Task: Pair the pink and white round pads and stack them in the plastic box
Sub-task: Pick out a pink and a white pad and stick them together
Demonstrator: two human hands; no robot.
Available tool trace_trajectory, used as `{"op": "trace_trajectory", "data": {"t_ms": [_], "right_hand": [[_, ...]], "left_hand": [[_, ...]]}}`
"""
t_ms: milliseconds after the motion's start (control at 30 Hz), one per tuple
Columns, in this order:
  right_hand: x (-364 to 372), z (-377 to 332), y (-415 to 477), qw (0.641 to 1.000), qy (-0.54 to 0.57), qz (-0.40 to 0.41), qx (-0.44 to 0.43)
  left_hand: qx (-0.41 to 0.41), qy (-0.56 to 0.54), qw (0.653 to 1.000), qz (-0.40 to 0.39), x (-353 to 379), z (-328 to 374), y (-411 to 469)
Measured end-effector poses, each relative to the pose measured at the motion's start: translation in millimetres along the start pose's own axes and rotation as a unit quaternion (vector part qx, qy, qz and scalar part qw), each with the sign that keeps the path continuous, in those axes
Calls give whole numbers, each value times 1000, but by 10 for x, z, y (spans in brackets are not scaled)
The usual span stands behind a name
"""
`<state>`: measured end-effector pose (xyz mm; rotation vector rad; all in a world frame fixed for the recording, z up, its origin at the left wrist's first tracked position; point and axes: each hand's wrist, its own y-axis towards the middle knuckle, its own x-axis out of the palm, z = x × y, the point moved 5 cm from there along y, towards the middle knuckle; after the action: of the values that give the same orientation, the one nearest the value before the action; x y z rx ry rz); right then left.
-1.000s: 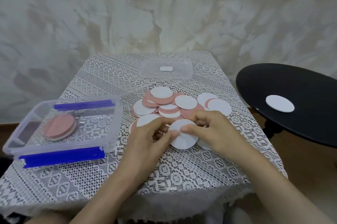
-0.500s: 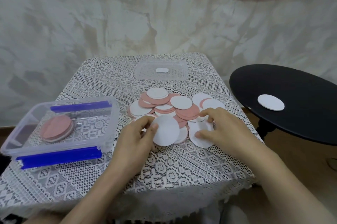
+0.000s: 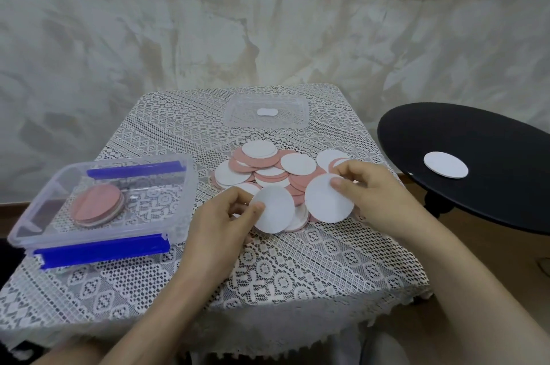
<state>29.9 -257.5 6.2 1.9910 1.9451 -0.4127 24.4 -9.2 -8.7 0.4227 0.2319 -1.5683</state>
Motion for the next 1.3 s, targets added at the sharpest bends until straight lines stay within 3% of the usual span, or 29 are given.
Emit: {"op": "trace_trajectory", "data": {"t_ms": [67, 300, 533, 667, 733, 833, 967, 1133, 1300], "right_hand": [[71, -61, 2, 998, 64, -26, -2], [485, -161, -37, 996, 20, -92, -2], [645, -241, -21, 993, 33, -114, 0], [733, -233, -2, 990, 34, -135, 0], [689, -211, 26, 994, -8, -105, -17], [526, -188, 77, 978, -199, -29, -58], [481, -178, 72, 943, -321, -37, -75], [523, -167, -4, 933, -344, -51, -88], [524, -142, -124, 953, -282, -67, -86]], "left_hand": [[-3, -6, 1000, -10, -3, -4, -25], [12, 12, 997, -74, 61, -37, -71], [-6, -59, 993, -100, 57, -50, -123], [-17, -41, 994, -95, 0, -119, -119], [-16, -22, 995, -91, -40, -151, -117], [8, 34, 997, -72, -108, -180, -103], [24, 96, 994, -51, -152, -134, -118], [13, 95, 995, -38, -165, -116, -113], [6, 83, 996, -44, -154, -113, -110]]}}
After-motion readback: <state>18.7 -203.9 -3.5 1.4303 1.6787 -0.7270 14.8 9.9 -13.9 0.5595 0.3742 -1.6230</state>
